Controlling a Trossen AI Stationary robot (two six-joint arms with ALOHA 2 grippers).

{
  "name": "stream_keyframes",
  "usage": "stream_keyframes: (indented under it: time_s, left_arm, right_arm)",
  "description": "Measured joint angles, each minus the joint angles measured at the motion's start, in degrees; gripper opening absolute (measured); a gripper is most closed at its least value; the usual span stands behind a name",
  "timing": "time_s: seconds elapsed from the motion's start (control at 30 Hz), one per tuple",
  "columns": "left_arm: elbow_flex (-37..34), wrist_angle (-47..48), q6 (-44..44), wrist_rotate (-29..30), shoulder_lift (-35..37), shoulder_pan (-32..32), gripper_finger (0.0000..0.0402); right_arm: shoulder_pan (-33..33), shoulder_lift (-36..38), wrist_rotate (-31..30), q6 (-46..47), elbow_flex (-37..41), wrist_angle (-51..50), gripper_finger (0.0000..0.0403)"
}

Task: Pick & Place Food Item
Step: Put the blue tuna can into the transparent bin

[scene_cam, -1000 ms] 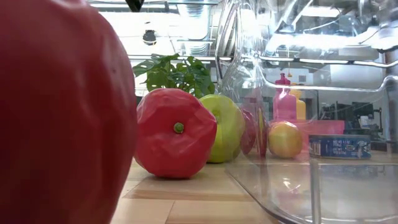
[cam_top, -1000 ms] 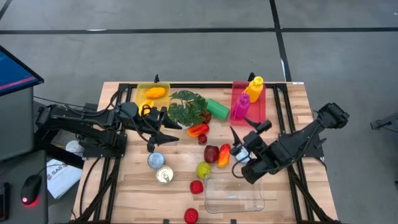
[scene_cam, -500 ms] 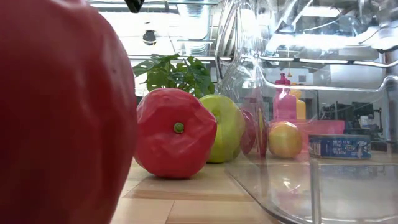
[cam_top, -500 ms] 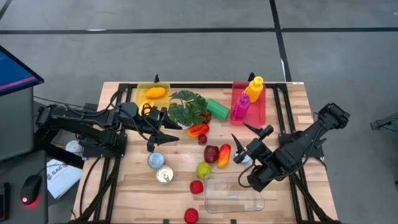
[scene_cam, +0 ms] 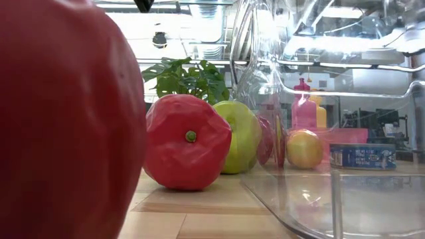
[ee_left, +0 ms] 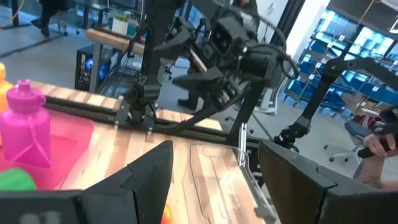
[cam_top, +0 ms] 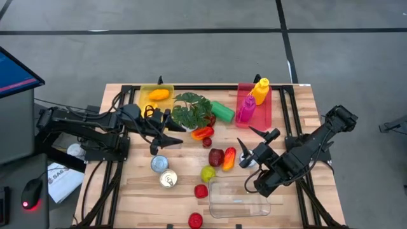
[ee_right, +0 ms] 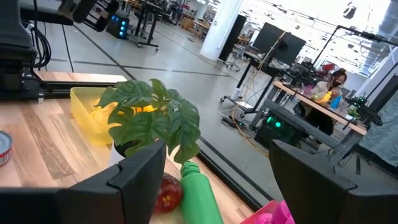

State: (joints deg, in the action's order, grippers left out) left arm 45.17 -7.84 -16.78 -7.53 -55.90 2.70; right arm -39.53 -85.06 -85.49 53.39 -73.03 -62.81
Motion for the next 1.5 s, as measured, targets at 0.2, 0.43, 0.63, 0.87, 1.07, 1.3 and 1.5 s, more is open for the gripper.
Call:
stream_keyframes:
  time_s: [0.2, 0.43, 0.63, 0.87, 1.07, 1.3, 1.5]
  left_arm:
    - [0.0, -0.1, 6.2, 0.0, 0.0, 0.0, 0.0227]
    - [0.0, 0.0, 8.0, 1.7, 0.0, 0.0, 0.0227]
    - [0.0, 0.0, 7.9, 1.7, 0.0, 0.0, 0.0227]
    - [0.0, 0.1, 8.0, 1.7, 0.0, 0.0, 0.0227]
    - [0.0, 0.1, 8.0, 1.7, 0.0, 0.0, 0.0227]
    - [0.0, 0.1, 8.0, 1.7, 0.0, 0.0, 0.0227]
    - [0.0, 0.1, 7.9, 1.7, 0.0, 0.0, 0.0227]
  right_arm:
    - [0.0, 0.0, 0.3, 0.0, 0.0, 0.0, 0.0280]
    - [0.0, 0.0, 1.6, 0.0, 0.0, 0.0, 0.0229]
    - [0.0, 0.0, 1.6, 0.0, 0.0, -0.6, 0.0126]
    - [0.0, 0.0, 1.5, 0.0, 0.0, -1.6, 0.0048]
    - [1.6, 0.0, 1.6, 0.2, 0.0, 1.5, 0.0025]
    - [3.7, 0.0, 1.6, 0.1, 0.0, 2.1, 0.0020]
    - [4.1, 0.0, 1.7, 0.1, 0.0, 2.1, 0.0020]
